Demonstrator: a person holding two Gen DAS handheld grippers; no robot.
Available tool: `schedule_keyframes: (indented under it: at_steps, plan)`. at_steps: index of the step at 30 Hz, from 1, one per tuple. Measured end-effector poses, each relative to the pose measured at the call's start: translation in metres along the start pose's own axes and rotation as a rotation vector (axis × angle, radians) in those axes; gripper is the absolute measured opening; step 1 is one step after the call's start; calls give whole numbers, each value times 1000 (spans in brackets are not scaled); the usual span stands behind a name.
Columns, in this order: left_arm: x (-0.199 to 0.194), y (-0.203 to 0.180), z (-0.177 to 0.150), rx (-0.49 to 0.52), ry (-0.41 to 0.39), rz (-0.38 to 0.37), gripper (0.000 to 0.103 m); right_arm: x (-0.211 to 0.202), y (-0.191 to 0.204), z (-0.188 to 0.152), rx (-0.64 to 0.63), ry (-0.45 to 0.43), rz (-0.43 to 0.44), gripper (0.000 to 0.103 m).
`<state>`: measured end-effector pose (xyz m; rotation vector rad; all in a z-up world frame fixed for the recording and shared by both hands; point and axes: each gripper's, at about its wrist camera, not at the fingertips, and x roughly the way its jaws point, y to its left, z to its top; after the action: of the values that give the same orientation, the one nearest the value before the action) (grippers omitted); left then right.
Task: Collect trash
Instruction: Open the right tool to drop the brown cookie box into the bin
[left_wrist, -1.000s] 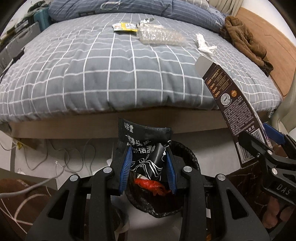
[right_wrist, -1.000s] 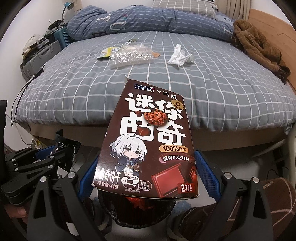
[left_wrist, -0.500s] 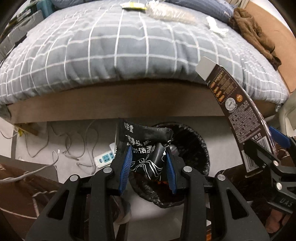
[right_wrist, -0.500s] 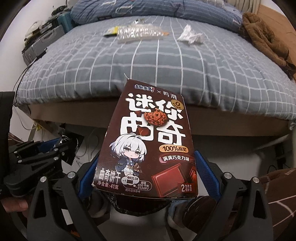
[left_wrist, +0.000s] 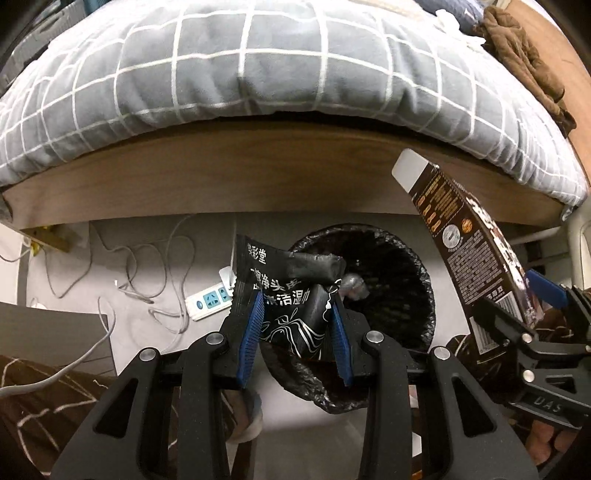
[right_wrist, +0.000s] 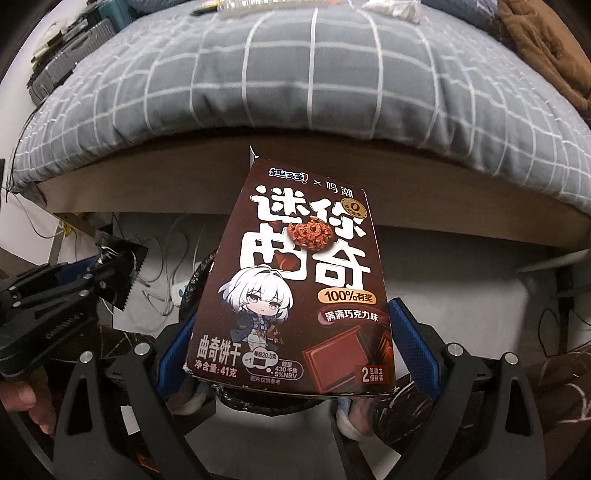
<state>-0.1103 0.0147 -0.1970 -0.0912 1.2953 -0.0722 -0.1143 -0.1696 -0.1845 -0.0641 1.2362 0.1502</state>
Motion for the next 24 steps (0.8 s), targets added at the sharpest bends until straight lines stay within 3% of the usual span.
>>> schedule_keyframes:
  at_steps: [11,24]
  plan:
    - [2,17,-3,-33,8,28,34,28,17,7,-32,56,11,91]
    - [3,20,-5,-42,13,31,34,28,6,5,-17,63,-2,95]
